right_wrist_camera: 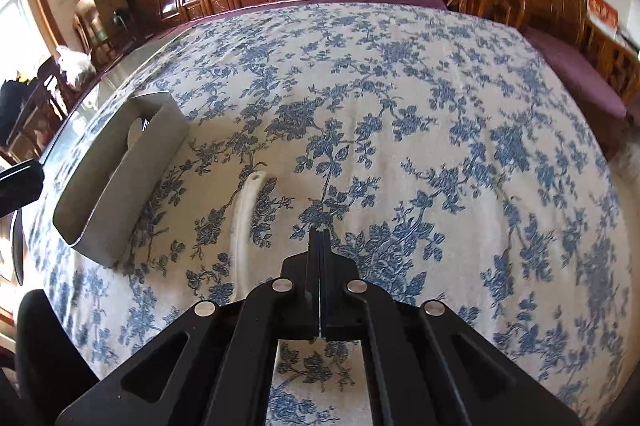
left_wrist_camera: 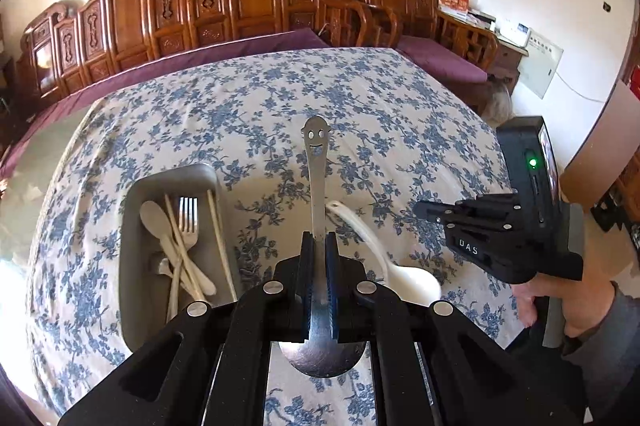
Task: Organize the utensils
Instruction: 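Carry the metal spoon over the grey tray with the left tool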
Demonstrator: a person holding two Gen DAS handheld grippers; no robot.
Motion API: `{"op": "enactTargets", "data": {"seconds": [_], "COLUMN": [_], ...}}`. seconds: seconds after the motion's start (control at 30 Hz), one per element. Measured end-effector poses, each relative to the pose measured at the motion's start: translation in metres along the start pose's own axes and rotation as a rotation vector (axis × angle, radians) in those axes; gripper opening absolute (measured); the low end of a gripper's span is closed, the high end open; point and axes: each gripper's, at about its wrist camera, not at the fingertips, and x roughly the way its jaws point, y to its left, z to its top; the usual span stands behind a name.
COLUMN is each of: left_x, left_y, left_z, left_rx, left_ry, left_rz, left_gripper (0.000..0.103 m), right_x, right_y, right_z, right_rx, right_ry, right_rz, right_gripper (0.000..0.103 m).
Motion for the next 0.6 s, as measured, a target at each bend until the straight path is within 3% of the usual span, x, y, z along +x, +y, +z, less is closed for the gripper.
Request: {"op": "enactTargets", "data": {"seconds": [0.17,0.3,0.4,0.6], "left_x": [-0.006,-0.01,-0.012,-0.021], "left_y": [0.011,0.014,0.017,0.025], "left_z": [-0.003,-0.005,-0.006,-0.006], "left_rx": [-0.022,-0.025,-0.027,-0.032], "left_ry": [-0.007,-0.013,-0.016,-0.028], "left_rz": [-0.01,-0.015,-0.014,-0.004], "left_gripper": [0.005,0.005,0.005,0.005], "right_x": [0.0,0.017,0.028,0.041], "right_y": [0.017,0.039,0.052,0.061], "right_z": [0.003,-0.001,-0.006,-0.014], "right_rx": [-0.029,-0.08,-0.097,-0.139], "right_ry": [-0.012,0.05,0.073,0.116], "right_rz": [0.047,0.058,0.062,0.01], "right_gripper": [0.004,0.01,0.02,0.018]}}
